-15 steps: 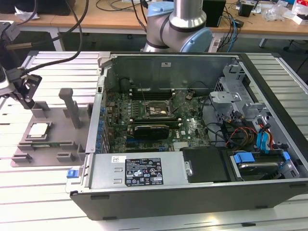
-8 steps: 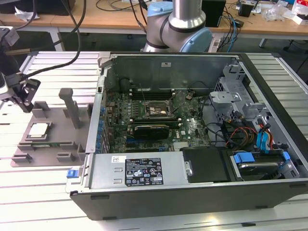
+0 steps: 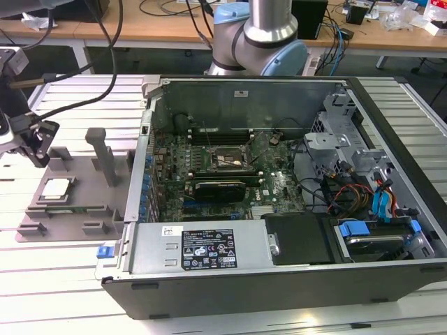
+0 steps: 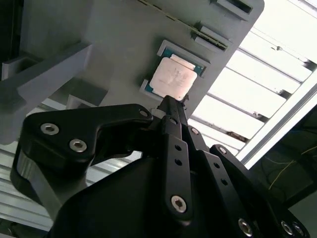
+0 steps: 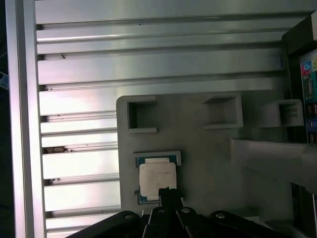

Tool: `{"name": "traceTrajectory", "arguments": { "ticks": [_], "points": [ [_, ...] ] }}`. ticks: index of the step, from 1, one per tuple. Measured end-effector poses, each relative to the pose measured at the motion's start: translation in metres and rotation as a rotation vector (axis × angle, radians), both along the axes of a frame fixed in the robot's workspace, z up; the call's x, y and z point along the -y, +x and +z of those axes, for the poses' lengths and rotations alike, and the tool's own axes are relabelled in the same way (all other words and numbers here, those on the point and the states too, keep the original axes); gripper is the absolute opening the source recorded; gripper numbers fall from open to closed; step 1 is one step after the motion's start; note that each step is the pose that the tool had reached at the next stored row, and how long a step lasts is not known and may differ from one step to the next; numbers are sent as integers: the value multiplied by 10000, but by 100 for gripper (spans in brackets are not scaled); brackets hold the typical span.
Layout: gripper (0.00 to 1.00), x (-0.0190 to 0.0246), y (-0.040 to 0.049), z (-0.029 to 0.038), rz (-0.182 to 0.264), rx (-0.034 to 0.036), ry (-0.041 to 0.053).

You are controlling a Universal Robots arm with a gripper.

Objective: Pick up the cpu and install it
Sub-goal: 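Pick up the cpu and move it towards the insertion slot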

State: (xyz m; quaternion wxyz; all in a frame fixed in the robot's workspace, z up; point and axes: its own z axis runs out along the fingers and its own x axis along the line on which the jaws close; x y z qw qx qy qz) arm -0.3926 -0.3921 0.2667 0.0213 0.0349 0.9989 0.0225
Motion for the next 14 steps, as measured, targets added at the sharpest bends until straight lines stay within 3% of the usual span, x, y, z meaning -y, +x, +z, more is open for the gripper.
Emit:
{"name": "traceTrajectory", "arguments": {
  "ticks": [14],
  "points": [
    [11, -2, -69, -239, 64, 38, -1]
  ]
}}
